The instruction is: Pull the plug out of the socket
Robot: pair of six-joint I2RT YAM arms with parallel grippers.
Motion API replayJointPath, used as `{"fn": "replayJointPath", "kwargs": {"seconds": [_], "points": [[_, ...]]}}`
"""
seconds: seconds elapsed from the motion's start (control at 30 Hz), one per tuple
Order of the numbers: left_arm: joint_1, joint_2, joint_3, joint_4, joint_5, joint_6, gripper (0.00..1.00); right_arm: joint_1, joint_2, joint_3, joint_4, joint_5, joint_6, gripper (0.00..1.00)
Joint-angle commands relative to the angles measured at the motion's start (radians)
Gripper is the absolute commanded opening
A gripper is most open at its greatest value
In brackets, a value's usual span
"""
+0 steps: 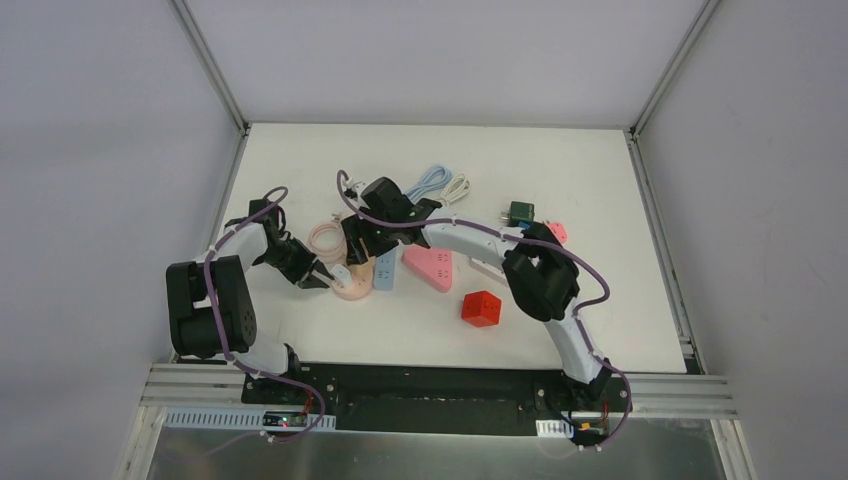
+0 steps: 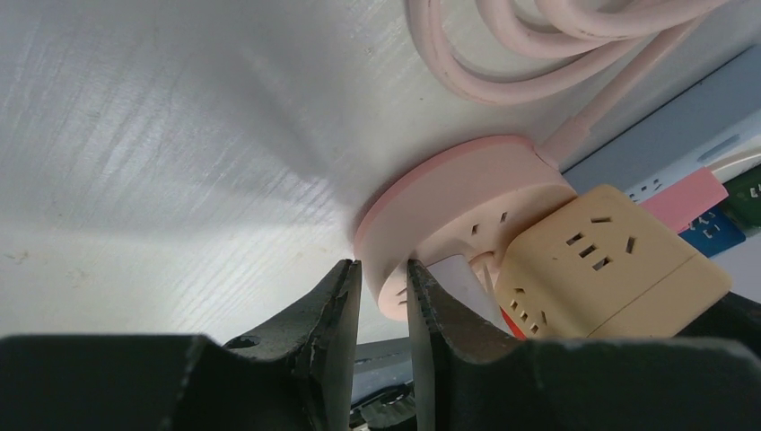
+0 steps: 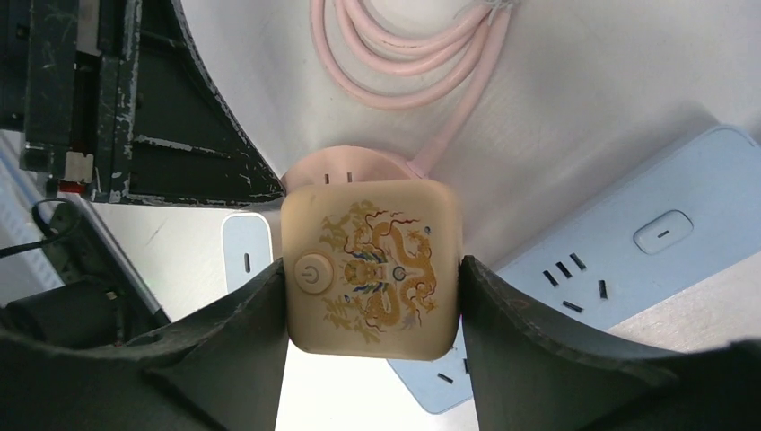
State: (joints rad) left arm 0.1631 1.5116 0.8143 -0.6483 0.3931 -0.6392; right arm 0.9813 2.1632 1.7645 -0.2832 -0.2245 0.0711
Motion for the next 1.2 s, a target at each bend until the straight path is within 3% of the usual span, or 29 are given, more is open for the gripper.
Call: {"fn": "replayJointPath", "kwargs": {"seconds": [0.0, 0.27, 0.37, 0.5, 0.63, 0.8, 0.87, 1.0, 1.17], "points": [[-0.024, 0.053, -0.037, -0.010, -0.097, 0.027, 0.26, 0.009, -0.092, 0.045, 0.226, -0.244, 0.163, 0.00], [-0.028, 0.057, -0.028, -0.011, -0.094, 0.026, 0.27, 0.106, -0.079, 0.058, 0.106, 0.016, -0.109, 0.00], [-0.031, 0.061, -0.024, -0.013, -0.097, 0.026, 0.27, 0.092, -0.090, 0.060, 0.124, -0.023, -0.078, 0.00], [-0.033, 0.062, -0.021, -0.016, -0.101, 0.027, 0.27, 0.014, -0.108, 0.029, 0.246, -0.215, 0.140, 0.00], [-0.034, 0.062, -0.020, -0.016, -0.105, 0.029, 0.27, -0.019, -0.123, -0.013, 0.348, -0.215, 0.140, 0.00], [-0.034, 0.066, -0.015, -0.018, -0.106, 0.029, 0.26, 0.054, -0.116, 0.014, 0.213, -0.215, 0.140, 0.00], [-0.036, 0.066, -0.015, -0.019, -0.106, 0.029, 0.27, 0.089, -0.105, 0.019, 0.174, -0.039, -0.039, 0.00], [-0.038, 0.067, -0.014, -0.020, -0.108, 0.029, 0.27, 0.118, -0.111, -0.003, 0.175, 0.058, -0.121, 0.00], [-0.039, 0.065, -0.010, -0.024, -0.107, 0.029, 0.27, 0.098, -0.146, 0.005, 0.181, 0.003, -0.081, 0.00]]}}
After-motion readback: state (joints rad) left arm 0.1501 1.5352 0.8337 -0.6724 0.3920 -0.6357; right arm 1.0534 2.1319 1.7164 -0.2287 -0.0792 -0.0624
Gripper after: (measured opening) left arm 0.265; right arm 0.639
